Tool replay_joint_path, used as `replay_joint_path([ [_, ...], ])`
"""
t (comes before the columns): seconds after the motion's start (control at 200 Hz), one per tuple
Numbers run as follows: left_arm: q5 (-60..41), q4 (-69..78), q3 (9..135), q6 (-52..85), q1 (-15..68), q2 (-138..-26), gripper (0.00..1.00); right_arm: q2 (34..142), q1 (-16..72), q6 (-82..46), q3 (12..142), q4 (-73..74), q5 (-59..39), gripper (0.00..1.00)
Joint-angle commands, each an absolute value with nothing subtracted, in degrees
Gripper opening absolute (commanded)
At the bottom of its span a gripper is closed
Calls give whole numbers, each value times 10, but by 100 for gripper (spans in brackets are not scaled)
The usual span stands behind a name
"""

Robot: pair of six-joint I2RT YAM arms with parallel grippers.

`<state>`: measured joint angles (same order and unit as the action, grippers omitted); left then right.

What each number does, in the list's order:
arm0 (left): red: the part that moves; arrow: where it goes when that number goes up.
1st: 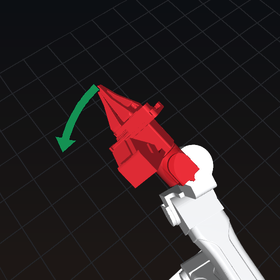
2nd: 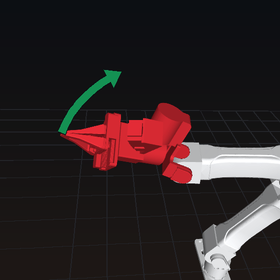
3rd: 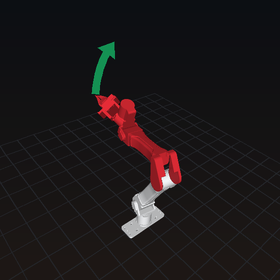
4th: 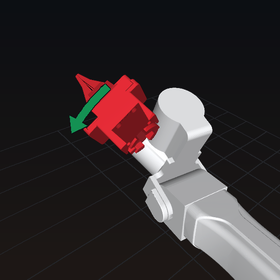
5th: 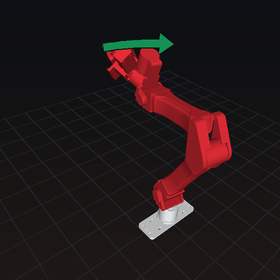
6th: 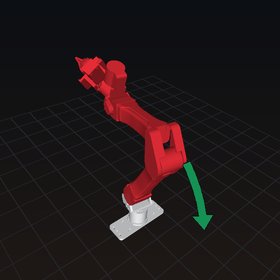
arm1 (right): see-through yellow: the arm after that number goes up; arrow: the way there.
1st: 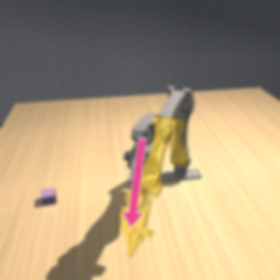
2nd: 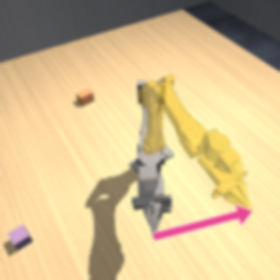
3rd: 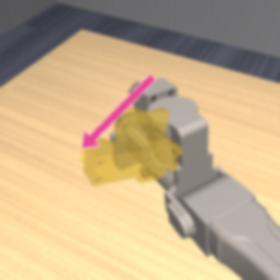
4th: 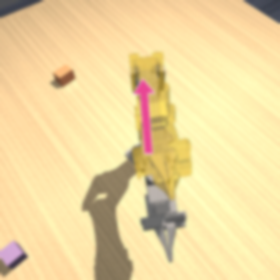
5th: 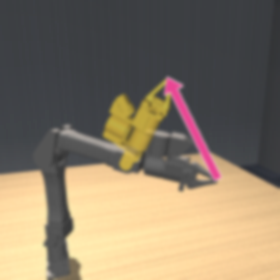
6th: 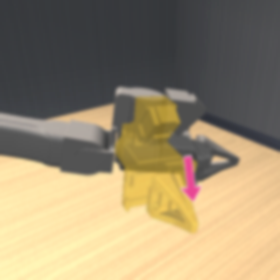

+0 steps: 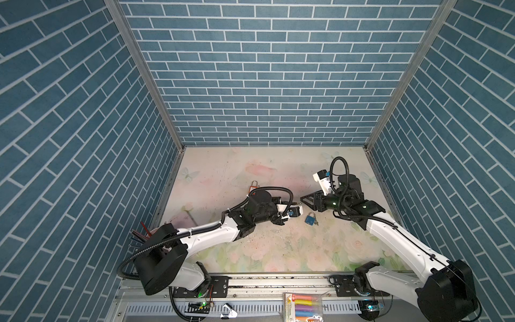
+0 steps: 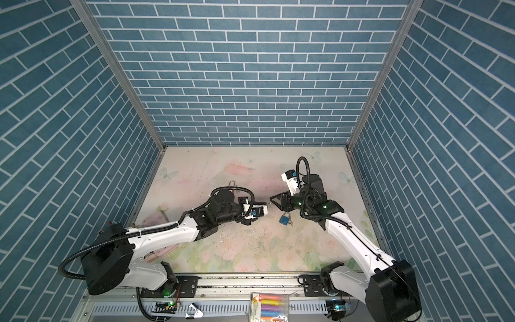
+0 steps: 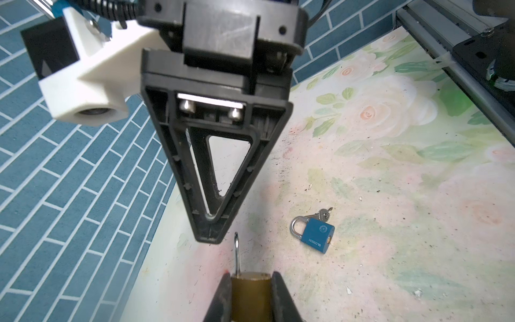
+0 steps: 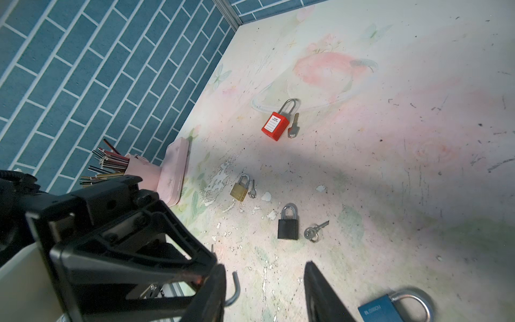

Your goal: Lock with the key

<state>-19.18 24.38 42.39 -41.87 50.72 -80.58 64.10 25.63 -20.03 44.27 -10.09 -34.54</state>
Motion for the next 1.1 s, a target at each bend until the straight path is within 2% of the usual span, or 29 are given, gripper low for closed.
replay_joint_path([
  [0.0,-194,257,430,-431,511,-809,0,647,260,-177,434,-93,-361,45],
  [0.335,-200,259,434,-407,505,-817,0,641,259,-158,425,-108,-398,34],
  [0.605,-216,251,438,-400,498,-819,0,602,260,-166,422,-110,-347,33],
  [0.88,-240,238,446,-390,494,-820,0,594,259,-142,408,-104,-420,33],
  [1.095,-247,232,448,-386,491,-820,0,609,260,-148,405,-92,-446,26],
])
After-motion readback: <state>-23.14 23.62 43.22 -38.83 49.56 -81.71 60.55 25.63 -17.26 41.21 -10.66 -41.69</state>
